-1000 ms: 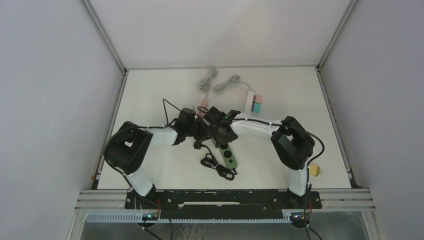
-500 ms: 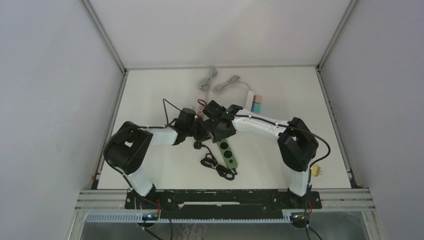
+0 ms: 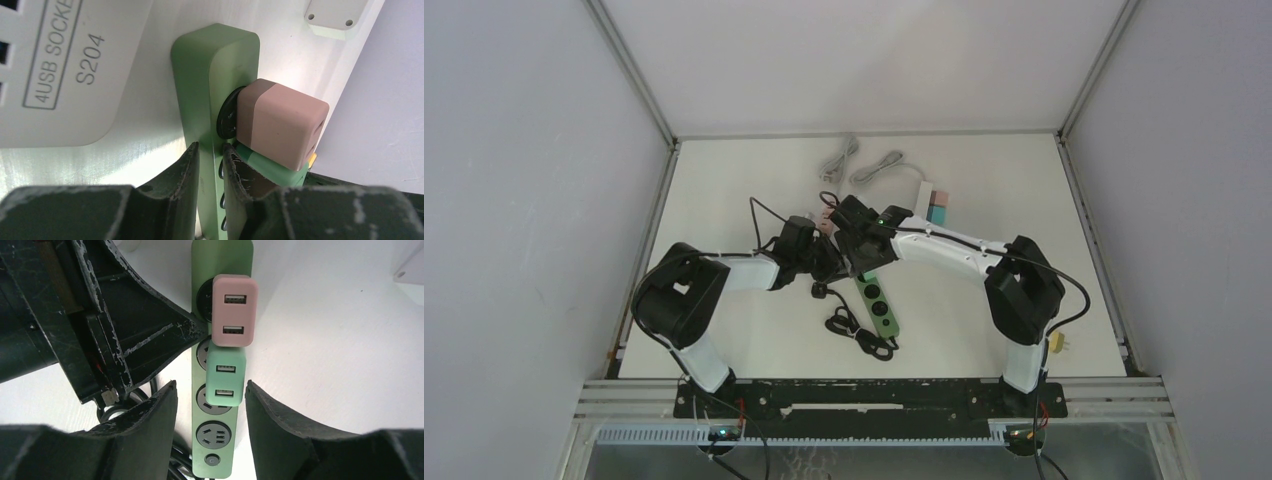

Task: Insert the plug
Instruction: Press the plug into the socket.

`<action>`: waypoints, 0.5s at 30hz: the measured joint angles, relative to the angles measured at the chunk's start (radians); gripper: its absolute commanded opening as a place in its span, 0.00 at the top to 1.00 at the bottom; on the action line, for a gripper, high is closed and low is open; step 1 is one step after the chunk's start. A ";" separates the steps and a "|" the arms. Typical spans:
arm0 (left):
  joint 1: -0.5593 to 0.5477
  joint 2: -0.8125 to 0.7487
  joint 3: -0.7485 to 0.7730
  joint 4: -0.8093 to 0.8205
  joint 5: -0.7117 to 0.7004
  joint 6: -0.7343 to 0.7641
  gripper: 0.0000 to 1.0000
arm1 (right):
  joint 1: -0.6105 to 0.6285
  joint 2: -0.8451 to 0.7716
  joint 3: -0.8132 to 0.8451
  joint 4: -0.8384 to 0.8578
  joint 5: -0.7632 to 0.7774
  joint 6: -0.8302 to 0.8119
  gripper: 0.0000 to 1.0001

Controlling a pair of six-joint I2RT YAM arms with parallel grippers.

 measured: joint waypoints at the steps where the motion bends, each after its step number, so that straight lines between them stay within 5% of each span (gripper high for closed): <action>1: 0.000 0.000 0.000 0.000 0.000 0.000 0.72 | -0.001 0.002 0.001 0.003 0.003 0.000 0.43; 8: 0.000 0.000 0.000 0.000 0.000 0.000 0.72 | -0.011 0.027 0.007 0.016 0.016 -0.001 0.54; 15: 0.000 0.000 0.000 0.000 0.000 0.000 0.73 | -0.022 0.040 0.006 0.015 0.028 -0.014 1.00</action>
